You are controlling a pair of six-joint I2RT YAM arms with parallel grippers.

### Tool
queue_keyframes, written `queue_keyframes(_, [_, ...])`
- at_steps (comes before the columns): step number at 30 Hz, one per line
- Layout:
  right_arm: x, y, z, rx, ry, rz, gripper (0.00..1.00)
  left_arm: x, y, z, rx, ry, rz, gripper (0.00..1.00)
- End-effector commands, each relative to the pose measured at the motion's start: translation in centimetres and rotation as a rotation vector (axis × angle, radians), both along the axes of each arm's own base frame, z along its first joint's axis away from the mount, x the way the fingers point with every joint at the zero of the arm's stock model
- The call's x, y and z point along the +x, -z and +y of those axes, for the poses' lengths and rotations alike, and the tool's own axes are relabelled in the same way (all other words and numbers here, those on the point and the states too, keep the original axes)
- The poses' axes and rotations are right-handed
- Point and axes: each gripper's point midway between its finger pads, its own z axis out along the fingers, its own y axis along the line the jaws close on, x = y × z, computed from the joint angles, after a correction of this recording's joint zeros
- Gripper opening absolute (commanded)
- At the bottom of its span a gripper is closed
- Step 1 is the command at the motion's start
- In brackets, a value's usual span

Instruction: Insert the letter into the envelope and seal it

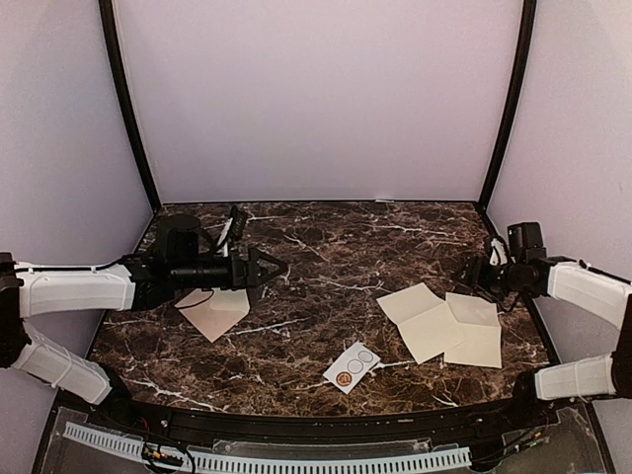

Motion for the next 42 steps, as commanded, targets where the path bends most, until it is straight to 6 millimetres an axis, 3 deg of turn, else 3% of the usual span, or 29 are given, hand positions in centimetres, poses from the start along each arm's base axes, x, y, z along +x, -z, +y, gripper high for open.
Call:
queue_keyframes(1, [-0.4,2.9,-0.7,0.008,-0.05,0.043,0.64,-0.8,1.5,-1.1,-0.046,-0.036,0.101,0.97])
queue_keyframes(9, [-0.1,5.1,1.9,0.117,-0.196,0.08,0.67,-2.2,3.4,-4.9,-0.061,-0.004,0.202,0.93])
queue_keyframes(15, [-0.9,6.6,3.4,0.21,-0.265,0.14,0.62,-2.7,4.2,-6.2,-0.048,0.022,0.23,0.84])
queue_keyframes(23, [-4.5,5.2,9.0,0.354,-0.409,0.179,0.54,-2.6,4.8,-6.2,-0.026,0.015,0.238,0.78])
queue_keyframes(31, [-5.6,6.5,10.3,0.388,-0.391,0.223,0.51,-2.1,6.7,-7.1,-0.005,0.023,0.263,0.74])
queue_keyframes(42, [-4.4,6.8,11.1,0.39,-0.31,0.216,0.41,-1.0,8.8,-9.6,0.006,0.068,0.289,0.63])
